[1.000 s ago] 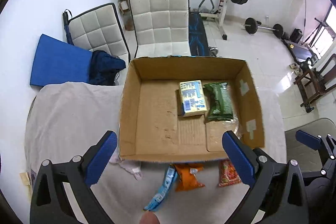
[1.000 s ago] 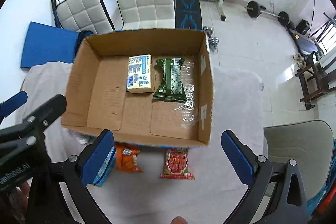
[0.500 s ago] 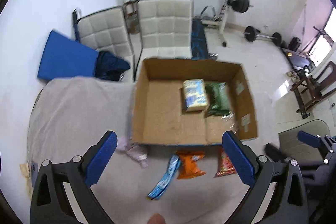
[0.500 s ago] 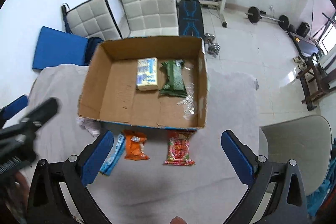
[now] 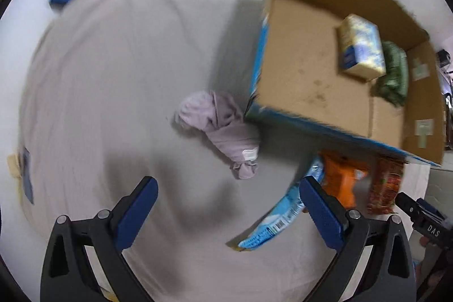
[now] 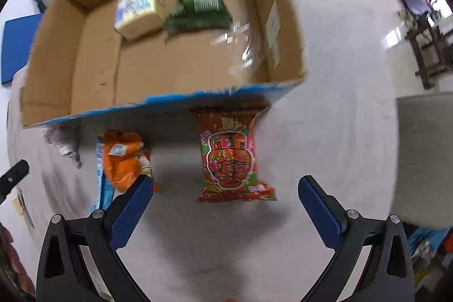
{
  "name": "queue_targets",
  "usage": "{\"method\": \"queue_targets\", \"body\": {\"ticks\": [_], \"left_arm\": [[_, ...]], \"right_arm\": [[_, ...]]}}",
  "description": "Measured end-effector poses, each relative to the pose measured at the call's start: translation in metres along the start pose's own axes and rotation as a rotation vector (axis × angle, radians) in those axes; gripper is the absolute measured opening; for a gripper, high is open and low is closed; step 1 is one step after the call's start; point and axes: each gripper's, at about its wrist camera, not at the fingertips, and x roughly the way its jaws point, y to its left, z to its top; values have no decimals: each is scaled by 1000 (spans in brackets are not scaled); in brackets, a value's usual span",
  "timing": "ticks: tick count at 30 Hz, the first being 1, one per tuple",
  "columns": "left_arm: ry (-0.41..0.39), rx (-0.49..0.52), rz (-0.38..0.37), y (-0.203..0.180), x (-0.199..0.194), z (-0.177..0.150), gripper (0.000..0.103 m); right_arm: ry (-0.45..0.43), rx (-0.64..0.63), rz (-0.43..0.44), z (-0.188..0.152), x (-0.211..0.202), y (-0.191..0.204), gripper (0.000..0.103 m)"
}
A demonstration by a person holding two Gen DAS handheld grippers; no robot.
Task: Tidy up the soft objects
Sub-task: 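Grasp the red-orange snack bag with the right tool while the left tool grasps the lavender cloth, then lift both items over the box and release them inside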
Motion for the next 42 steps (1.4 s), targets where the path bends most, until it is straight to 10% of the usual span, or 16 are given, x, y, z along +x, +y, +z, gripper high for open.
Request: {"method": "queue_targets", "body": {"ticks": [6, 14, 18, 20, 31, 42], "left_arm": [[42, 116, 41, -22, 39, -5, 103], [90, -49, -7, 3, 69, 17, 102], [129, -49, -29, -1, 86, 16, 50], [133, -49, -50, -2, 87, 10, 42], [166, -4, -31, -7, 85, -67, 37], [130, -47, -66, -4, 77, -66, 21]], "right_arm": [[43, 20, -15, 1, 38, 3, 103], [59, 49, -18, -4, 67, 3, 100], [74, 57, -37, -8, 80, 3, 68], [71, 63, -36, -10, 81, 2, 57], [180, -13, -4, -64, 83, -16, 54], [117, -2, -63, -60, 91, 2, 49]]}}
